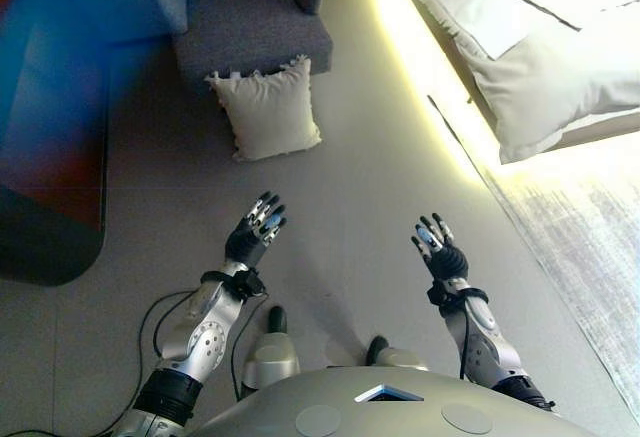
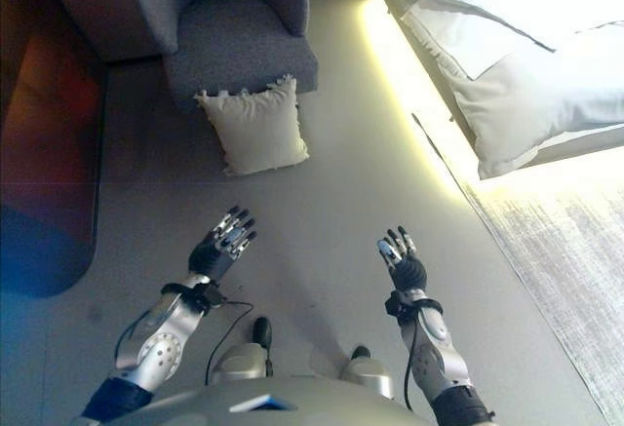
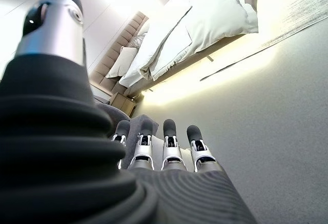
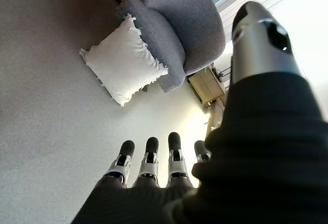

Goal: Pick up the cushion and take it to the sofa

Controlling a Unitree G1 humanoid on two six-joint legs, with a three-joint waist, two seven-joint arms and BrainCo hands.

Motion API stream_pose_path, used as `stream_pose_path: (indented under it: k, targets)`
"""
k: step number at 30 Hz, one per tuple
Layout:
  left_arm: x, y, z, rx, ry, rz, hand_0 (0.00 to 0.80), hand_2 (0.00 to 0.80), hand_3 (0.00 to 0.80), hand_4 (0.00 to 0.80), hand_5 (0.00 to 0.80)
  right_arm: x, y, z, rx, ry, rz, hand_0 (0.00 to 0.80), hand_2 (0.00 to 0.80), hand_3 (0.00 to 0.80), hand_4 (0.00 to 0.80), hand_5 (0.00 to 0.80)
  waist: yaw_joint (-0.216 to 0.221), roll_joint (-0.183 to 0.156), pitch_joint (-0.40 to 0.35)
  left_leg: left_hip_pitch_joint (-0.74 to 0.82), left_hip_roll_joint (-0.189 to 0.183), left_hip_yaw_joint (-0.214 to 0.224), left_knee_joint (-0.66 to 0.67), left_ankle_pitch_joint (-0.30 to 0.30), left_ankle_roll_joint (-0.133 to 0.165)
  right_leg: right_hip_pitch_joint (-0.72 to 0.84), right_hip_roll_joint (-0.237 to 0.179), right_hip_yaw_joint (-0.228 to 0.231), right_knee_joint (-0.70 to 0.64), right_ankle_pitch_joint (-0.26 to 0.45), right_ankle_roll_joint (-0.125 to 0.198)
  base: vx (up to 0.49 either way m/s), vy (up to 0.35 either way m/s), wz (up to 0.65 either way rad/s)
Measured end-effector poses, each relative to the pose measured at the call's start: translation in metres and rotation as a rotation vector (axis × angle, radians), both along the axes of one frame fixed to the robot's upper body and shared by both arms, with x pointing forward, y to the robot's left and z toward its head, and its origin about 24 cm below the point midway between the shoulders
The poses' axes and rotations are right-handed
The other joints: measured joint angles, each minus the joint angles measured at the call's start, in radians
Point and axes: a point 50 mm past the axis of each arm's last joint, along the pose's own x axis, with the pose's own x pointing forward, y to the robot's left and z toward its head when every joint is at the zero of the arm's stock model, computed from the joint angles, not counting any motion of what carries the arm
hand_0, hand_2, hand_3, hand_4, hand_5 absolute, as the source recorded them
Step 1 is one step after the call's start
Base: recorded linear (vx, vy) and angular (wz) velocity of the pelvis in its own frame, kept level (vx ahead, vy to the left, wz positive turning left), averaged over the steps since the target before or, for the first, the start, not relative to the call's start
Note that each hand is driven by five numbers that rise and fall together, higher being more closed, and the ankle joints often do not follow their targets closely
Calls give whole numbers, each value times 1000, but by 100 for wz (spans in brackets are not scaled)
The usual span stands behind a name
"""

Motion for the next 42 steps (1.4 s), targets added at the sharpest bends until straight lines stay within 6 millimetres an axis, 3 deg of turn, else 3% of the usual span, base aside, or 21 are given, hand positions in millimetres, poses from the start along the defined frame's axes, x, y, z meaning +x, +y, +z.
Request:
stream_pose_path:
  k: [34,36,39,40,42]
  targets:
    - [-2,2,-1,-6,3,0,0,0,0,0,0,0,0,0,18,-3,2,0,0,0,0,0,1,-1,30,11,-2,10,2,-3,1,-6,-10,4,31,-14,3,13,25,0]
    - [-2,3,0,-5,0,4,0,0,0,0,0,0,0,0,19,-5,4,0,0,0,0,0,2,1,43,8,-6,6,14,-9,7,-18,-22,3,70,-34,7,38,143,8]
    - [2,8,3,4,-17,17,0,0,0,0,0,1,0,1,21,-10,5,0,0,0,0,0,2,-5,67,-45,-32,-3,116,-69,30,-54,-75,-11,193,-94,24,35,207,25]
    - [4,7,4,1,-26,10,0,0,0,0,0,1,-2,1,17,-11,3,0,0,0,0,0,0,-6,71,-72,-48,10,185,-109,58,-73,-102,-18,254,-113,32,70,219,39]
    - [7,4,6,-15,-44,-5,0,0,0,0,0,2,-4,3,7,-15,5,0,0,0,0,0,2,41,92,-133,-41,-12,317,-181,74,-150,-139,-2,469,-114,28,93,161,46]
